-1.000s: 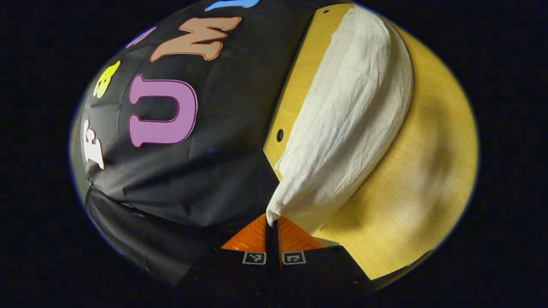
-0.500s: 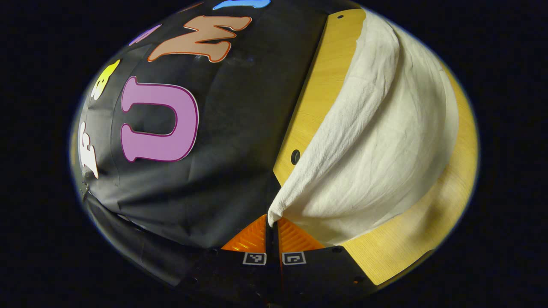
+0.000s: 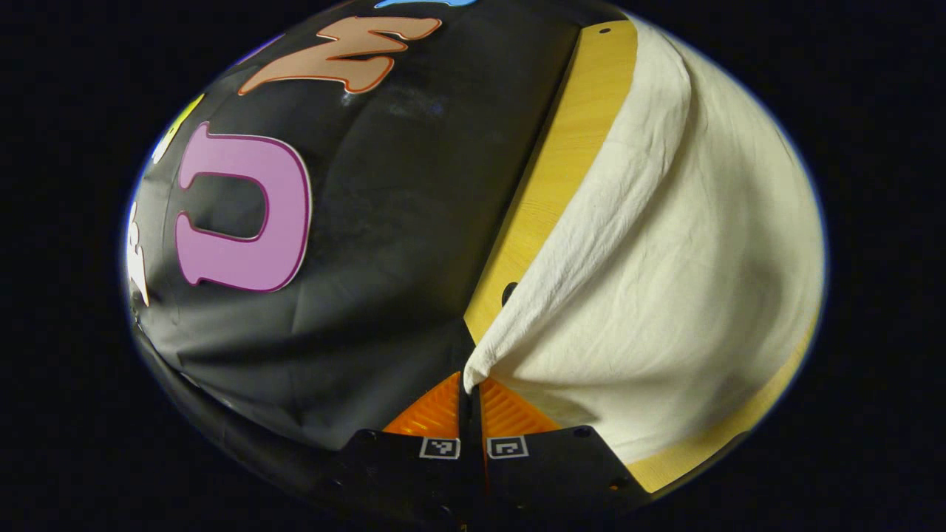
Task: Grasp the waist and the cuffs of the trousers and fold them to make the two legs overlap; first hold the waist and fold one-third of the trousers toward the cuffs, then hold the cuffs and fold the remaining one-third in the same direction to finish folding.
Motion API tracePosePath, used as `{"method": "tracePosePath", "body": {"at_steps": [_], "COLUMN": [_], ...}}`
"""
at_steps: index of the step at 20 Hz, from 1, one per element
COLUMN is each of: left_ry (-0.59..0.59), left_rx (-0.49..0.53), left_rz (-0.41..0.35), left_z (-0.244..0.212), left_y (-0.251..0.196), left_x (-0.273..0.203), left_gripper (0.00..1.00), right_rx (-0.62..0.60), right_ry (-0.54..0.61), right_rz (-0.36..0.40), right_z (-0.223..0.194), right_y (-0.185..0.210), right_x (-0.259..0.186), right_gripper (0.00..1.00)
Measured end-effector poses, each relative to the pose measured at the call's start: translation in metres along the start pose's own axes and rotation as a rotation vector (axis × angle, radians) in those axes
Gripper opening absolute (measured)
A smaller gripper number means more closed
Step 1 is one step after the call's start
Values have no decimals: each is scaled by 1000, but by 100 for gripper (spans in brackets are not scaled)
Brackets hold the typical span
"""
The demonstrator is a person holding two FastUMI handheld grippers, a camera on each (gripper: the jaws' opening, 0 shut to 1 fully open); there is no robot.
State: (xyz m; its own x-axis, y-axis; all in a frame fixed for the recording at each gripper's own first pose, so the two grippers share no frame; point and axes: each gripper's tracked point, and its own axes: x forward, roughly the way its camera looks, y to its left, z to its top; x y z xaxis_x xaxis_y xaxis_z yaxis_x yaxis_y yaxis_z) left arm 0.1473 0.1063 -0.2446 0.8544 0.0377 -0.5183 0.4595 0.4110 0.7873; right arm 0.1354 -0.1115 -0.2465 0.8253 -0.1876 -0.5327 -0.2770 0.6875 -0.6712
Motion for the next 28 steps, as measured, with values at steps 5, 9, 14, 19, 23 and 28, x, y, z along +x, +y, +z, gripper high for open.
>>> {"method": "tracePosePath", "body": {"at_steps": [5, 9, 14, 19, 23, 28], "left_ry": [-25, -27, -55, -118, -222, -250], "left_rx": [-2, -85, -257, -490, -699, -872], "left_rz": [-58, -127, -43, 12, 31, -2], "left_z": [3, 9, 15, 33, 60, 70], "left_y": [-24, -51, -32, -18, -13, -24], "left_x": [32, 22, -6, -49, -78, -110], "left_gripper": [0, 69, 95, 95, 95, 95], "right_rx": [22, 142, 338, 638, 799, 977], "right_ry": [46, 16, 7, 80, 146, 210], "right_rz": [-11, -7, -34, -21, -18, 7], "right_z": [-3, 11, -5, -53, -87, -109], "right_y": [19, 20, -1, -14, -6, 14], "right_x": [28, 20, -8, -33, -49, -50], "right_gripper": [7, 74, 98, 98, 98, 98]}}
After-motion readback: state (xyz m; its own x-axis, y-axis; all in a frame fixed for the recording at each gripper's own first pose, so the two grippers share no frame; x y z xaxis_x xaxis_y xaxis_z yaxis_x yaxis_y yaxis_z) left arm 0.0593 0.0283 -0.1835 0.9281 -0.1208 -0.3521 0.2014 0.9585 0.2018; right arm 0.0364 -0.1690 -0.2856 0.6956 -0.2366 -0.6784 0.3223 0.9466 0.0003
